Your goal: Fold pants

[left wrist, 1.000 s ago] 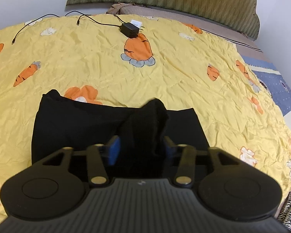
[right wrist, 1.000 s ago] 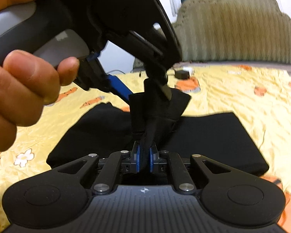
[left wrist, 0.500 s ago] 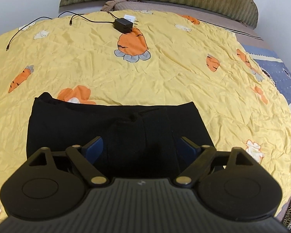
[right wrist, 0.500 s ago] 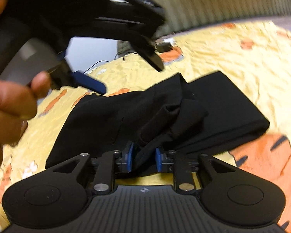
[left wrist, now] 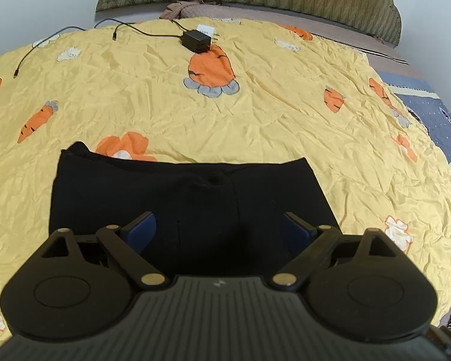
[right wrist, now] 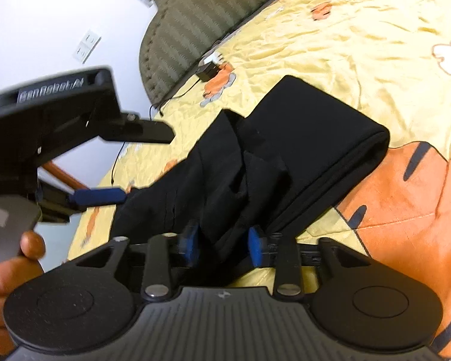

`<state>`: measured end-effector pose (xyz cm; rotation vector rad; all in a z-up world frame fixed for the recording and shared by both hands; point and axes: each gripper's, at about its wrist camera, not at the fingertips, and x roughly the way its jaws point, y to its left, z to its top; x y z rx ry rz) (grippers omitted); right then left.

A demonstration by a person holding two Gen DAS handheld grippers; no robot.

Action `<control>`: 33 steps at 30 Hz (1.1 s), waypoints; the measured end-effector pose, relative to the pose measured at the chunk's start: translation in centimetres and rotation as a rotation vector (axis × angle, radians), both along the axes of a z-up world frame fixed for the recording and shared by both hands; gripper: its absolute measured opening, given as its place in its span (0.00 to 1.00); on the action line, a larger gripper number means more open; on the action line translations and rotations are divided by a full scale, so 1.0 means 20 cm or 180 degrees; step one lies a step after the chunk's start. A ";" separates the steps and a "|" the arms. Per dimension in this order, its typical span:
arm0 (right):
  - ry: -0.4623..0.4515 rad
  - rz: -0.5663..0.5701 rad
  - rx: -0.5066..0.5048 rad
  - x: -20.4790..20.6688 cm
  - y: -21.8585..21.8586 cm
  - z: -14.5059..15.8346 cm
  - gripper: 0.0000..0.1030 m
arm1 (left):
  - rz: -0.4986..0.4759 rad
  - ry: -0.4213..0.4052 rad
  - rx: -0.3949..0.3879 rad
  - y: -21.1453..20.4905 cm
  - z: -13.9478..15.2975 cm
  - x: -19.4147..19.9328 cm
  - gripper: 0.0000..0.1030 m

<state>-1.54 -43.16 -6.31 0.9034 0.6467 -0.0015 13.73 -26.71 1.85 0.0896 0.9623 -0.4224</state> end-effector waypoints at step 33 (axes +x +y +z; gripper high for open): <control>-0.0216 -0.0067 -0.0897 0.08 -0.33 0.09 0.14 | 0.0117 0.0006 -0.0119 0.00 -0.03 0.03 0.89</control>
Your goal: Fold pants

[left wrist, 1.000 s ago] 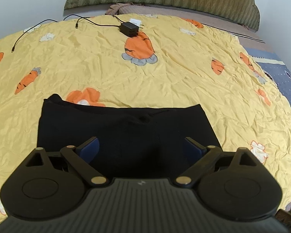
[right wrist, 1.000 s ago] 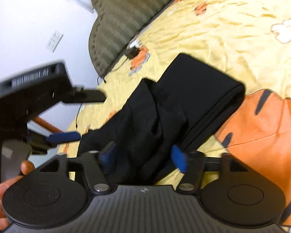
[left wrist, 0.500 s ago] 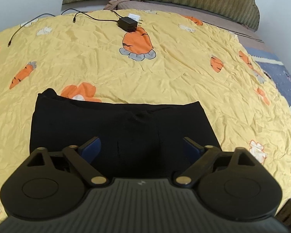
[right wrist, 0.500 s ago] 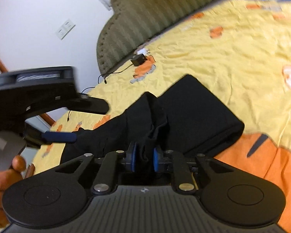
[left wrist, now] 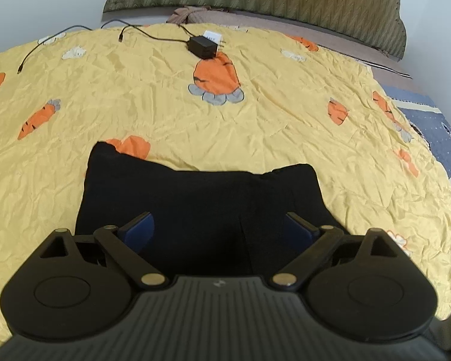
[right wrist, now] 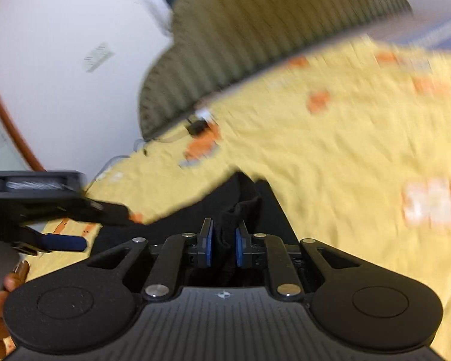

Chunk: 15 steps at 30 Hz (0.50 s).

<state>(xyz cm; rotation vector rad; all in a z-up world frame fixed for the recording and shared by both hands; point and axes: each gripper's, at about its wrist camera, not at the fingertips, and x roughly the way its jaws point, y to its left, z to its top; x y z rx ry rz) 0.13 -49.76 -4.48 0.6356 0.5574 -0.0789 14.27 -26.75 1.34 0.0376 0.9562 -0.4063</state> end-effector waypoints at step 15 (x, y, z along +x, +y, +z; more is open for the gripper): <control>0.0009 -0.0275 0.0082 -0.10 -0.13 -0.09 0.12 | -0.0072 -0.0119 0.0063 0.02 -0.02 -0.03 0.93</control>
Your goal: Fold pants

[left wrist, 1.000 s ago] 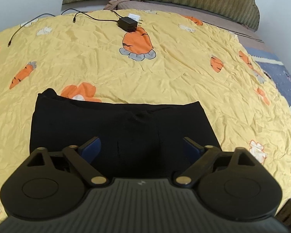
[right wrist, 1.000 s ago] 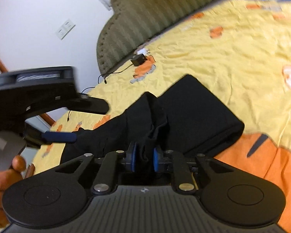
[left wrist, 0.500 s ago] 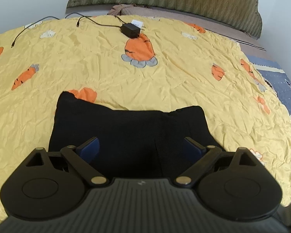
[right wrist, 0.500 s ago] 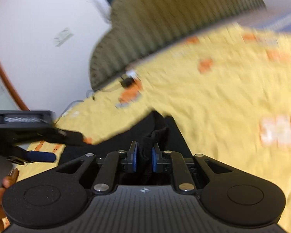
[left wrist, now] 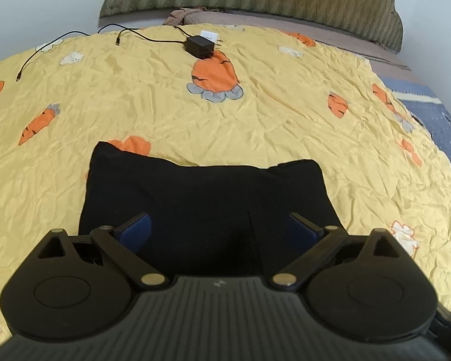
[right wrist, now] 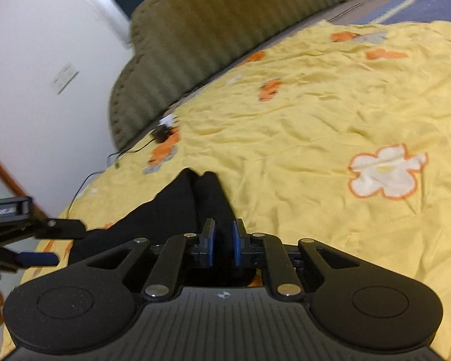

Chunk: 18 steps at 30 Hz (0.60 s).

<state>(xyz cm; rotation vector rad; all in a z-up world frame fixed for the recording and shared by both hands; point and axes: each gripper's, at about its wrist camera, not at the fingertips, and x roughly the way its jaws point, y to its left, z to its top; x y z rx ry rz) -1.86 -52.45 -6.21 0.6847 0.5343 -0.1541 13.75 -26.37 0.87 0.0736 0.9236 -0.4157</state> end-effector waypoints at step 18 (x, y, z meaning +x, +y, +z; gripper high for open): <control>0.0371 0.0874 -0.0689 0.45 0.11 0.06 0.29 | 0.0095 -0.0103 0.0020 0.23 0.04 0.01 0.98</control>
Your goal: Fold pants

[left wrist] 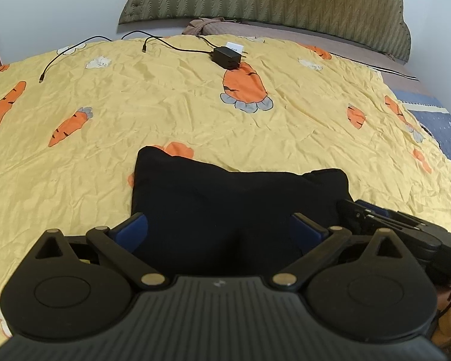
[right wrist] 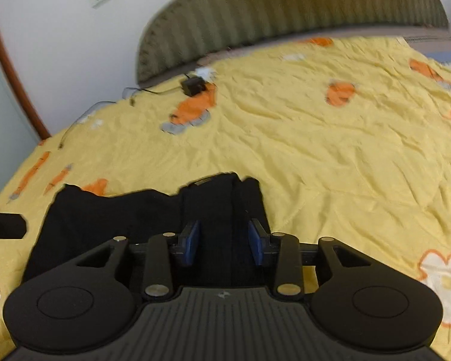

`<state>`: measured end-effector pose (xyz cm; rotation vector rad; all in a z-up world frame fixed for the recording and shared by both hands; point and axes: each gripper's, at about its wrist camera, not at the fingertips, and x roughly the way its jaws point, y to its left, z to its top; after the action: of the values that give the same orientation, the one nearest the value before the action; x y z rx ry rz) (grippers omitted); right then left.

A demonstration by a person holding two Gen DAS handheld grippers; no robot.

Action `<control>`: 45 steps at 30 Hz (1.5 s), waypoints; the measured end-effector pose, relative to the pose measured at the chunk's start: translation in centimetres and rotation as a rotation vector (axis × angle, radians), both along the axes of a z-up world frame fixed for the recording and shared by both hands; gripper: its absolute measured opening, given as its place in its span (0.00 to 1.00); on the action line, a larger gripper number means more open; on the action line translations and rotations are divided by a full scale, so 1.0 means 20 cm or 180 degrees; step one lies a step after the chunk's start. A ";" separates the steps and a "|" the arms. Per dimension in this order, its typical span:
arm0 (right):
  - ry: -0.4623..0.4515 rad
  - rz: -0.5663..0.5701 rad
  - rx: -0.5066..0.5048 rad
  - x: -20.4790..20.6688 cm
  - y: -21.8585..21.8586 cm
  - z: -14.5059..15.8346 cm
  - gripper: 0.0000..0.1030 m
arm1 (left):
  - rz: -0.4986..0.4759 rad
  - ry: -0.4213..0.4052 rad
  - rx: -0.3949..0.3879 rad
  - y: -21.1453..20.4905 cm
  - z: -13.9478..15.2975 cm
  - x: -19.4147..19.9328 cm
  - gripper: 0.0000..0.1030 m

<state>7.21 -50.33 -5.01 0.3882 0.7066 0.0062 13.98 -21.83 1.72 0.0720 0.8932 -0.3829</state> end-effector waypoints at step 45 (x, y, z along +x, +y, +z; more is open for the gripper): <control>-0.0170 0.0541 -0.0665 -0.37 0.21 0.01 0.23 | -0.0249 0.0144 0.0113 -0.16 -0.11 -0.12 1.00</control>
<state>-0.19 -46.23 -4.76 0.1268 0.6786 0.1024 11.64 -25.06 -0.55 0.1319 0.9438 -0.4430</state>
